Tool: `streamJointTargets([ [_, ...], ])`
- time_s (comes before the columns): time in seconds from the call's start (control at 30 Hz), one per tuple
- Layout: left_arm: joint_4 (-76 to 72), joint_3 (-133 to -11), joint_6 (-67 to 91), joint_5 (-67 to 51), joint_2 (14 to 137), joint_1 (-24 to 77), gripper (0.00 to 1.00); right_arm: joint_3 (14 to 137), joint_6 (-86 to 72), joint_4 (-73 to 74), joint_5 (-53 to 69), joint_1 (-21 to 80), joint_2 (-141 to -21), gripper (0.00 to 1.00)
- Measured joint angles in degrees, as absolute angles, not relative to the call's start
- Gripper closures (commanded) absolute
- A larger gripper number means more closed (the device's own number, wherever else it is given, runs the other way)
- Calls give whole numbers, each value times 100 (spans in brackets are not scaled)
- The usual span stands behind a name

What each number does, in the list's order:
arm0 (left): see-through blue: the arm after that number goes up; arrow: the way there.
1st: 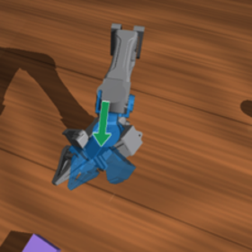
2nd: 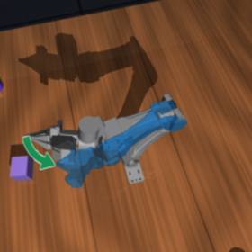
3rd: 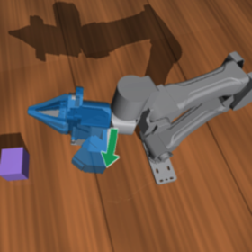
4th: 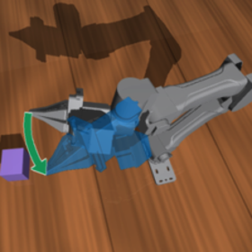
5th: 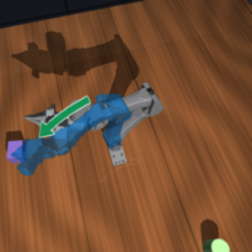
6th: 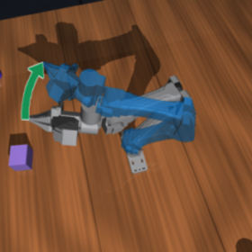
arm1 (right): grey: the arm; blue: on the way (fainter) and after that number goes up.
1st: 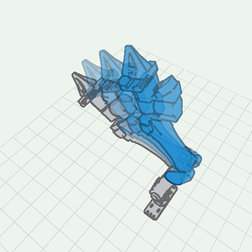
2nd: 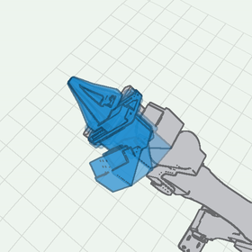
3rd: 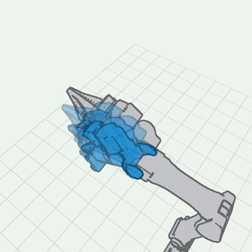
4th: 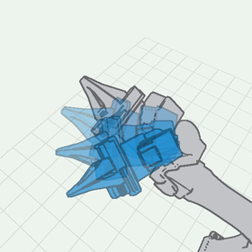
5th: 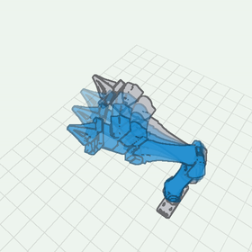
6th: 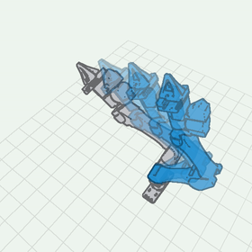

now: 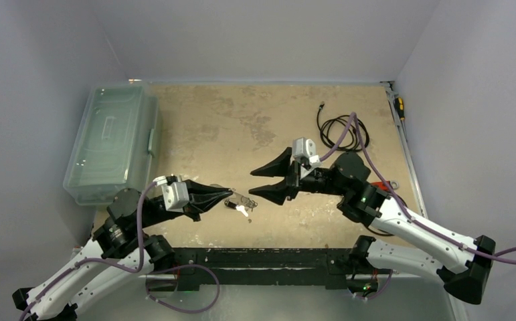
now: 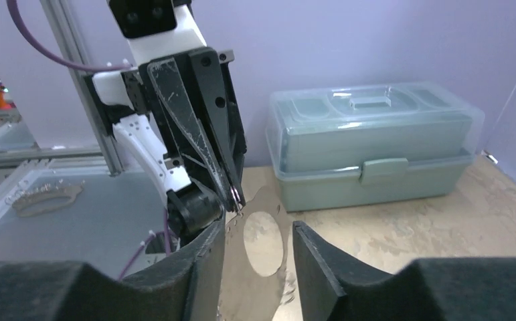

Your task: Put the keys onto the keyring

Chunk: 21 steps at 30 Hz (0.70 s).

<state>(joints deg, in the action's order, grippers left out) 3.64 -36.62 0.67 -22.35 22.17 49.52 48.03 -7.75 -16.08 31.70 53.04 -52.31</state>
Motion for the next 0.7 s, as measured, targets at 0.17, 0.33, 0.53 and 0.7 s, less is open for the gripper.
streamJointTargets([
  [0.17, 189, -3601, 113, -2272, 2091, 4952, 100, 4799, -956, -2104, 3632, 5205, -5393, 67],
  [0.33, 30, -3487, 200, -2383, 1922, 4952, 100, 4797, -1109, -2486, 4071, 5205, -5804, 69],
  [0.53, -126, -3474, 296, -2383, 1837, 4950, 100, 4797, -1227, -2799, 4466, 5205, -6077, 70],
  [0.7, -336, -3387, 440, -2408, 1817, 4912, 100, 4797, -1446, -3186, 4604, 5205, -6267, 71],
])
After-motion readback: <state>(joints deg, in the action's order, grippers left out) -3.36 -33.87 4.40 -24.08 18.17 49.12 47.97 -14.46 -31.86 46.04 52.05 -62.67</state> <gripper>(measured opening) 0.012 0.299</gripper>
